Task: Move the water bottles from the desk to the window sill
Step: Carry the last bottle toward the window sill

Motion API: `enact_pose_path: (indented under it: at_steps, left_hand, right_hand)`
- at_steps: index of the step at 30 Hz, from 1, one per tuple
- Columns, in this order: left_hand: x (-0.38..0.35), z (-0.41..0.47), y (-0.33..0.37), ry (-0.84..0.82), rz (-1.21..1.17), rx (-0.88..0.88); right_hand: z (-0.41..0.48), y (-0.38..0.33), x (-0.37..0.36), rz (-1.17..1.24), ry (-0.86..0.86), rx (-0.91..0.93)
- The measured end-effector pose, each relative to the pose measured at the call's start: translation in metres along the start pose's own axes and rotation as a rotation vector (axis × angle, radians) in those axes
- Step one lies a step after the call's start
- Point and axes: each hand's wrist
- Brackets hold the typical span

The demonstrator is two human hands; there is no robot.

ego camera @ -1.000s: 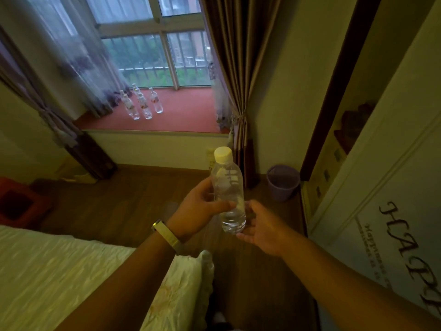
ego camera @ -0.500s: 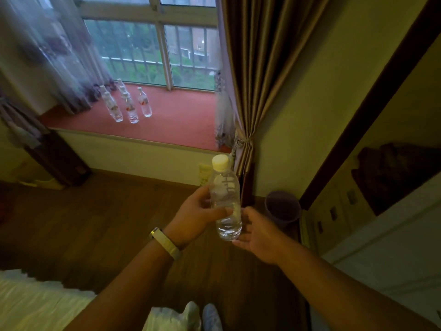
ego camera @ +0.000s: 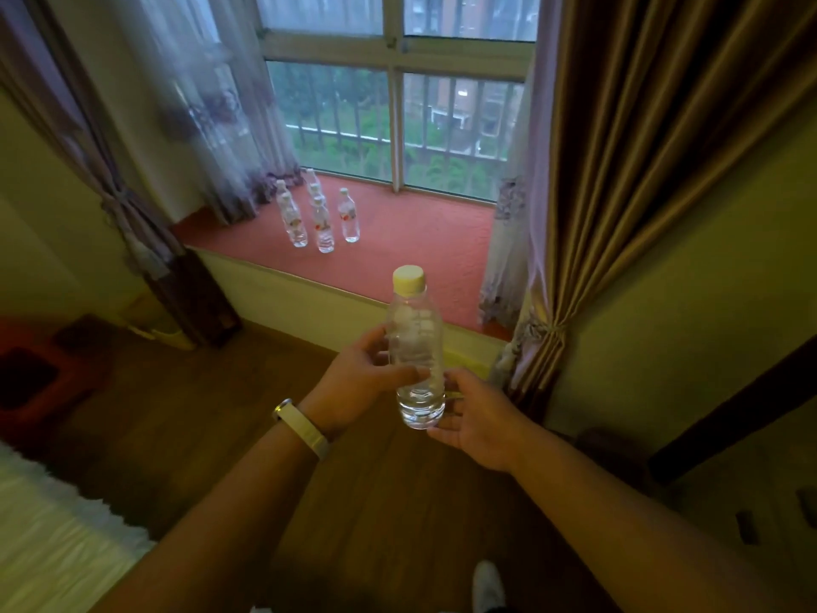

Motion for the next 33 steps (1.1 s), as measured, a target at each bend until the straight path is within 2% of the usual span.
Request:
enact_pose_path:
  at_steps: [19,27,33]
  left_hand:
    - [0.112,0.188,0.037,0.441,0.105,-0.005]
    - [0.175,0.210,0.044,0.586,0.097,-0.030]
    - [0.253,0.221,0.039,0.642,0.102,-0.029]
  right_hand:
    - [0.233,-0.174,-0.058,-0.192,-0.387,-0.102]
    - [0.302,-0.198,-0.119,-0.316,-0.504,-0.155]
    - [0.350,-0.204,-0.189,-0.370,-0.527,-0.178]
Point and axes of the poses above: each hand's wrist, its own z-axis towards the middle knuckle, its own x-axis out of the back of the hand, y = z × x, and after that the axes turned 7 degrees about -z, right-handed
